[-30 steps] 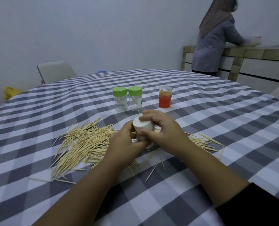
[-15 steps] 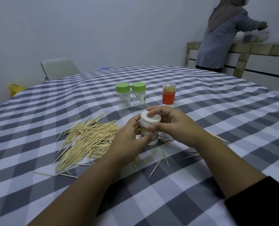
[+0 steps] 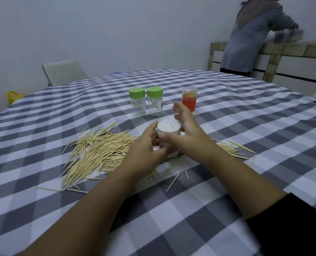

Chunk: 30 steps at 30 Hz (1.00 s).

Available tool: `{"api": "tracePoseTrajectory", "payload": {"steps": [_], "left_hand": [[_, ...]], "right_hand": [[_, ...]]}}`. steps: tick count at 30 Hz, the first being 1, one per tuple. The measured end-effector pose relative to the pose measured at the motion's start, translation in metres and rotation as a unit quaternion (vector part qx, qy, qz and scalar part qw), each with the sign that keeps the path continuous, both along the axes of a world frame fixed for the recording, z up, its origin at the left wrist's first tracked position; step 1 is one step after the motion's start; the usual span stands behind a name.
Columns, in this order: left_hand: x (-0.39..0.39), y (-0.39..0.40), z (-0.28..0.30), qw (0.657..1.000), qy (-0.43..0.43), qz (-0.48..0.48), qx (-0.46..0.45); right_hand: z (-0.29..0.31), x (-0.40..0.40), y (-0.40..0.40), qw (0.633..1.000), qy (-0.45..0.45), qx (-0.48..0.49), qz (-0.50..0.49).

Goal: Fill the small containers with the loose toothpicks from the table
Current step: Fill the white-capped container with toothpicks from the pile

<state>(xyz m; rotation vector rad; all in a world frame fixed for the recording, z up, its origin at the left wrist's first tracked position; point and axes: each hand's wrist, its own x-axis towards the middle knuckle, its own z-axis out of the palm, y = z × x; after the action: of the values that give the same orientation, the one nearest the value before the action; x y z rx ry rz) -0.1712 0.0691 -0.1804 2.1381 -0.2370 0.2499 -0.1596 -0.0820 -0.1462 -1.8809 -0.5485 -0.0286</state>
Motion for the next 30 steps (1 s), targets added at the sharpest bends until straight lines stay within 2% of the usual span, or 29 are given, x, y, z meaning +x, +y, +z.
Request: {"api": "tracePoseTrajectory", "payload": {"steps": [2,7,9,12,16,21,27,30], "left_hand": [[-0.0015,-0.0018,0.0007,1.0,0.003,-0.002,-0.019],[-0.0035,-0.0031,0.0027,1.0,-0.007,0.019,0.01],[-0.0031,-0.003,0.0022,1.0,-0.011,0.022,0.018],[-0.0022,-0.0038,0.0017,1.0,0.0,0.007,-0.017],[-0.0023,-0.0041,0.0002,1.0,-0.016,0.019,-0.003],[-0.0048,-0.0049,0.0008,1.0,-0.003,0.011,-0.014],[-0.0081,-0.0054,0.0018,0.999,-0.014,0.036,-0.012],[-0.0098,-0.0034,0.0014,0.999,0.004,0.026,-0.023]], "right_hand": [[0.0031,0.0005,-0.0027,0.999,0.017,0.041,0.02],[0.0013,0.0015,0.0021,0.996,-0.057,-0.004,-0.073],[0.0013,0.001,0.001,0.999,-0.024,0.009,-0.033],[0.0042,0.0024,-0.0032,1.0,0.014,0.016,-0.004],[0.0029,0.0036,-0.0005,0.997,-0.026,0.006,-0.077],[0.0051,0.0015,-0.0053,0.999,0.029,0.025,0.003],[0.0027,-0.001,0.0028,0.997,-0.036,-0.014,-0.072],[0.0046,-0.0031,0.0014,1.0,0.009,-0.002,-0.013]]}}
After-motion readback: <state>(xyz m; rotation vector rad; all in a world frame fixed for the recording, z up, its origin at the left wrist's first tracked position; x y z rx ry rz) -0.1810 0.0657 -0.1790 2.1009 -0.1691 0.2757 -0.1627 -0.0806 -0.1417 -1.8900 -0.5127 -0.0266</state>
